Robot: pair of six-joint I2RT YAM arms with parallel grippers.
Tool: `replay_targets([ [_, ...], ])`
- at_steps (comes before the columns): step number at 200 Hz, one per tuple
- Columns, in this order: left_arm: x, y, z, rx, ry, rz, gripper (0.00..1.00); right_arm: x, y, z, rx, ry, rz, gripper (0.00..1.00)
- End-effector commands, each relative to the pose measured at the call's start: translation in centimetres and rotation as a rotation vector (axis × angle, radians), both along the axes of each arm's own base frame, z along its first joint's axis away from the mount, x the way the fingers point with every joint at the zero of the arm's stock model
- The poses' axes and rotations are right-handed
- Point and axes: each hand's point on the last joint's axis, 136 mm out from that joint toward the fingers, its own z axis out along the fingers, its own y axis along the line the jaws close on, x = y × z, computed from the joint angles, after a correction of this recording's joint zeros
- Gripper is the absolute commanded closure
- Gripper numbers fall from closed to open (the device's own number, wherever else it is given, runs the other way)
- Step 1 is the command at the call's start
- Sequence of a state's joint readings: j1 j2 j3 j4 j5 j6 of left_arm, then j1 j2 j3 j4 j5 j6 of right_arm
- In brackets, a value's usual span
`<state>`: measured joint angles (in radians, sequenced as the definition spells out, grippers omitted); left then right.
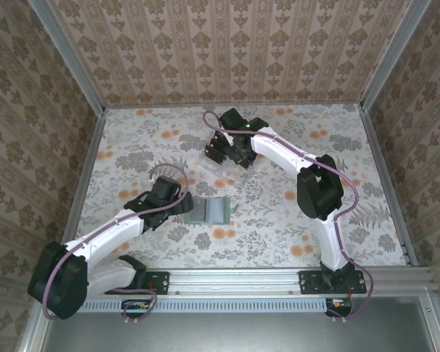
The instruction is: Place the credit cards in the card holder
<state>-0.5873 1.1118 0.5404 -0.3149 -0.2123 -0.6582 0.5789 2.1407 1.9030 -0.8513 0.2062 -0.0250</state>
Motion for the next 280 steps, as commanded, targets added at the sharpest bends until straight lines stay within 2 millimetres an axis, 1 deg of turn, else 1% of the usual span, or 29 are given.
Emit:
replay_targets([
  [1, 0.3, 0.1, 0.4, 0.002, -0.001, -0.003, 0.00, -0.5, 0.0, -0.3, -0.031, 0.030, 0.025, 0.85],
  [46, 0.3, 0.0, 0.4, 0.001, -0.002, -0.005, 0.00, -0.7, 0.3, -0.1, -0.022, 0.038, 0.051, 0.94],
  [59, 0.3, 0.0, 0.5, -0.002, -0.005, -0.006, 0.00, -0.8, 0.5, 0.3, -0.012, 0.038, 0.061, 0.98],
  [85, 0.3, 0.0, 0.5, -0.002, -0.004, -0.007, 0.00, -0.8, 1.0, 1.5, 0.011, 0.027, 0.074, 1.00],
  [112, 0.3, 0.0, 0.5, -0.001, -0.005, -0.007, 0.00, -1.0, 1.7, 3.4, 0.026, -0.012, 0.090, 1.00],
  [138, 0.3, 0.0, 0.5, -0.001, -0.005, -0.007, 0.00, -1.7, 2.7, 6.4, 0.060, -0.071, 0.108, 1.00],
  [162, 0.3, 0.0, 0.5, -0.002, -0.005, -0.007, 0.00, -3.2, 4.3, 9.1, 0.109, -0.110, 0.139, 1.00],
  [186, 0.3, 0.0, 0.5, -0.002, -0.008, -0.005, 0.00, -4.8, 5.8, 10.4, 0.172, -0.116, 0.154, 1.00],
  [214, 0.3, 0.1, 0.5, -0.004, -0.009, -0.002, 0.00, -6.6, 6.9, 10.8, 0.266, -0.100, 0.132, 1.00],
  [240, 0.2, 0.3, 0.4, -0.002, -0.014, 0.006, 0.00, -8.5, 8.2, 10.6, 0.464, -0.048, 0.053, 1.00],
  [258, 0.2, 0.4, 0.3, -0.001, -0.014, 0.014, 0.00, -10.1, 8.8, 9.2, 0.588, -0.006, -0.033, 1.00],
  [260, 0.2, 0.4, 0.3, -0.001, -0.015, 0.015, 0.00, -10.1, 9.0, 9.3, 0.609, -0.012, -0.042, 1.00],
  [280, 0.1, 0.6, 0.2, 0.006, -0.014, 0.017, 0.00, -11.5, 9.7, 7.7, 0.723, 0.023, -0.138, 1.00],
])
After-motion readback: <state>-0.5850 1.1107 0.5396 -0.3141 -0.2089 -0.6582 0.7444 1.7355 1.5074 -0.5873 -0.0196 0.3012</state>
